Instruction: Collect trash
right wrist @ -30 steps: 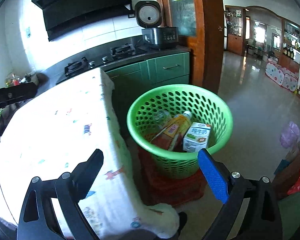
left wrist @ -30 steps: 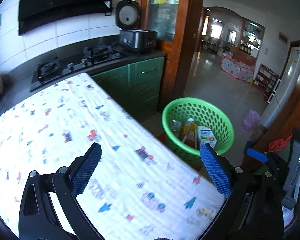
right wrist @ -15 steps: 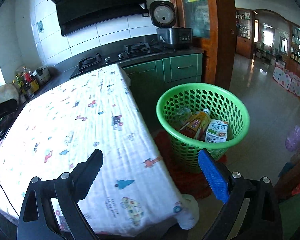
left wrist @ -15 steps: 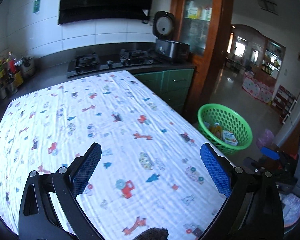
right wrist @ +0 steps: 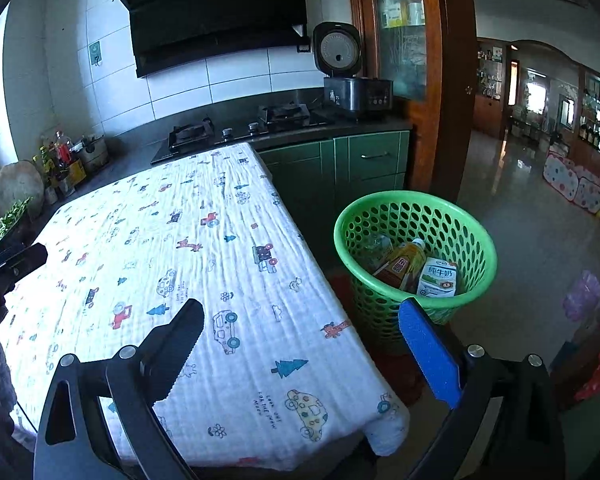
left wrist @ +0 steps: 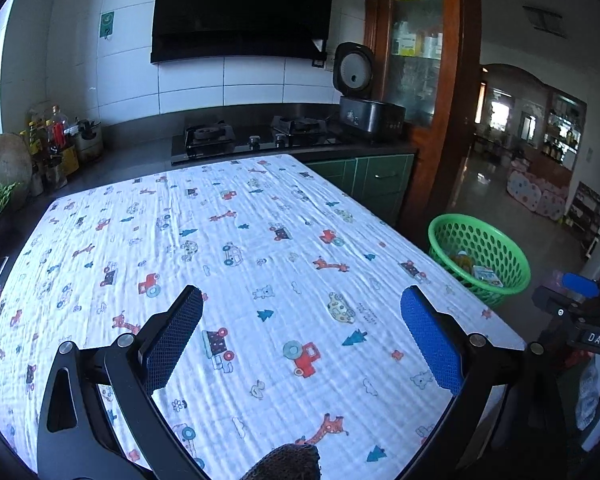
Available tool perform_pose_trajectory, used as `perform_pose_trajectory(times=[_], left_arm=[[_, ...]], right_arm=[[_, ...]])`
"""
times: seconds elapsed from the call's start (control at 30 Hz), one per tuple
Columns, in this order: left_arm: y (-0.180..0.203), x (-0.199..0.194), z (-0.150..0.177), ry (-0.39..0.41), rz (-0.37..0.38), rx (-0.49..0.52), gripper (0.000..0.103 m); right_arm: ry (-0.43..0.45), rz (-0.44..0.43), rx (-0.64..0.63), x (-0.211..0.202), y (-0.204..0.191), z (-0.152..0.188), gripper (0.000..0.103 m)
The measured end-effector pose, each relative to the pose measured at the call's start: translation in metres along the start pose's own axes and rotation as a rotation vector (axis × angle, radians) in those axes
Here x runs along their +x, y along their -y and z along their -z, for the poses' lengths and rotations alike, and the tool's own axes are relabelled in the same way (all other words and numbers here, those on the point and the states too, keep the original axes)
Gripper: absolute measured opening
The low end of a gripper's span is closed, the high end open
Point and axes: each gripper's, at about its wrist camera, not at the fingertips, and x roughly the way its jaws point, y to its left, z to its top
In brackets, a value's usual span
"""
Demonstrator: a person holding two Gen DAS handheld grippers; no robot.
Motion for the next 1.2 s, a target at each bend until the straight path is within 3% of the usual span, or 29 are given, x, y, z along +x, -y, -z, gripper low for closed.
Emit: perform_pose_trajectory(times=[0.37,1.2], left_arm=[[0.01,-0.019,0.007,0.064,-0.025,0.019,0.098],[-0.009,-0.035,0.02,0.067,-0.089,-0.01,0.098]], right_arm=[[0.031,-0.003,0.001,-0.015,-0.006,0.007,0.095],[0.062,-0.052,-0.06,-0.024,-0.03,0.012,0.096]])
